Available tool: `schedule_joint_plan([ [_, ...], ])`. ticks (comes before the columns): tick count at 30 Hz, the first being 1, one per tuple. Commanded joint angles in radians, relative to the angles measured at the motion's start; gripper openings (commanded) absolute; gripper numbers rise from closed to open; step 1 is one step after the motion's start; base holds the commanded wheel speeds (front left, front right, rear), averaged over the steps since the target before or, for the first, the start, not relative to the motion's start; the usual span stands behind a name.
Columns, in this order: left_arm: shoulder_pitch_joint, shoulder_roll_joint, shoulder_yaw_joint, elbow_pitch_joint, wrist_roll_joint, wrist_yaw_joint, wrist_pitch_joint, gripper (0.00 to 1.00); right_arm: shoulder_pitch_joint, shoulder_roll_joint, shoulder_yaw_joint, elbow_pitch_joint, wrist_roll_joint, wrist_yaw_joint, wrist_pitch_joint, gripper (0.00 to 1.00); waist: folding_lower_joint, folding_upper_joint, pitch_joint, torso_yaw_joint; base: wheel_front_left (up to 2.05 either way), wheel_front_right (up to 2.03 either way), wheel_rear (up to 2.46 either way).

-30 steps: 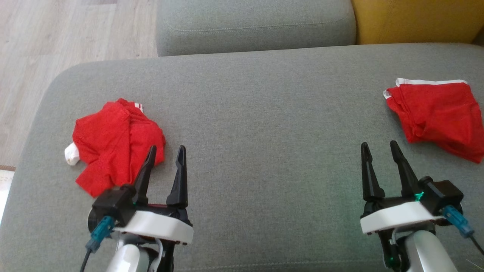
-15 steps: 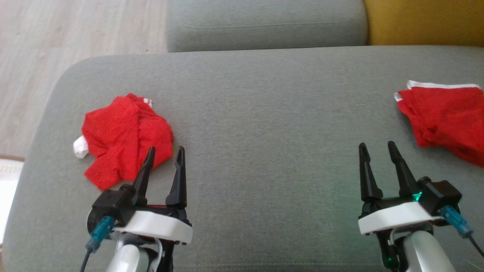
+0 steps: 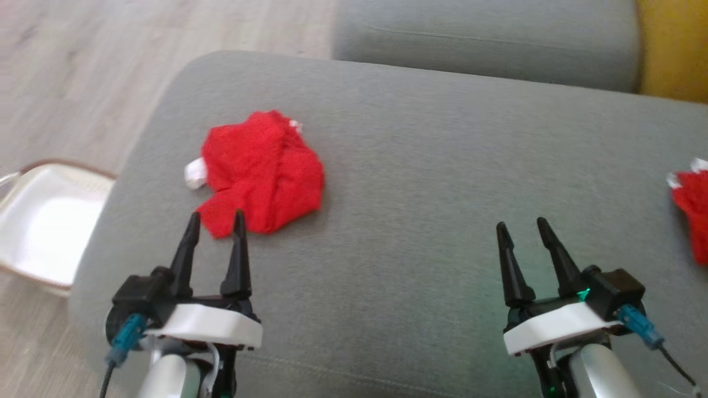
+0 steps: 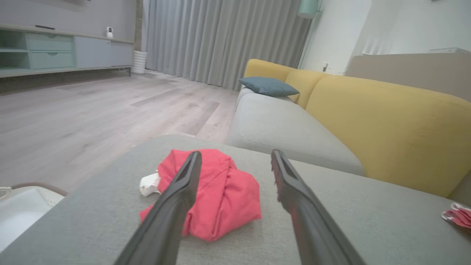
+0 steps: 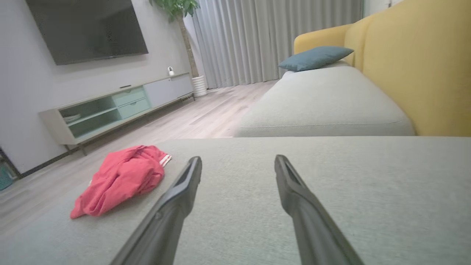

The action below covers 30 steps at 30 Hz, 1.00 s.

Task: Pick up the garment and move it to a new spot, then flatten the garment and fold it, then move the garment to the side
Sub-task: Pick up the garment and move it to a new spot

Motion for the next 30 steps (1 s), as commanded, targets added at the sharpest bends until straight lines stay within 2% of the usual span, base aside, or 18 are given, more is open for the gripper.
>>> schedule_joint_plan([
  [1,-0.04,0.005,0.043,-0.03,0.016,-0.001,-0.005,1.0,-0.024,-0.001,0.031,-0.022,0.01,0.007,-0.011,1.0,0.0,-0.0001,-0.005,0.053,0.0,0.0,0.0],
  [4,-0.034,0.005,0.053,-0.028,0.02,-0.002,-0.005,1.0,-0.026,-0.001,0.045,-0.012,0.02,0.007,-0.011,1.0,0.0,-0.0001,-0.01,0.087,0.0,0.0,0.0],
  [13,-0.017,0.005,0.084,-0.027,0.024,-0.004,-0.005,1.0,-0.031,-0.001,0.078,0.011,0.037,0.007,-0.011,1.0,0.0,-0.0001,-0.02,0.131,0.0,0.0,0.0],
  [22,-0.018,0.005,0.11,-0.038,0.019,0.0,-0.005,1.0,-0.043,-0.001,0.078,0.016,0.036,0.007,-0.011,1.0,0.0,-0.0001,0.002,0.111,0.0,0.0,0.0],
  [28,-0.052,0.005,0.15,-0.035,0.017,-0.002,-0.005,1.0,-0.063,-0.001,0.053,0.0,0.017,0.007,-0.007,1.0,0.0,-0.0001,0.055,0.086,0.0,0.0,0.0],
  [30,-0.078,0.005,0.152,-0.014,0.037,-0.02,-0.005,1.0,-0.076,-0.001,0.025,-0.013,0.012,0.007,0.001,1.0,0.0,-0.0001,0.085,0.079,0.0,0.0,0.0],
])
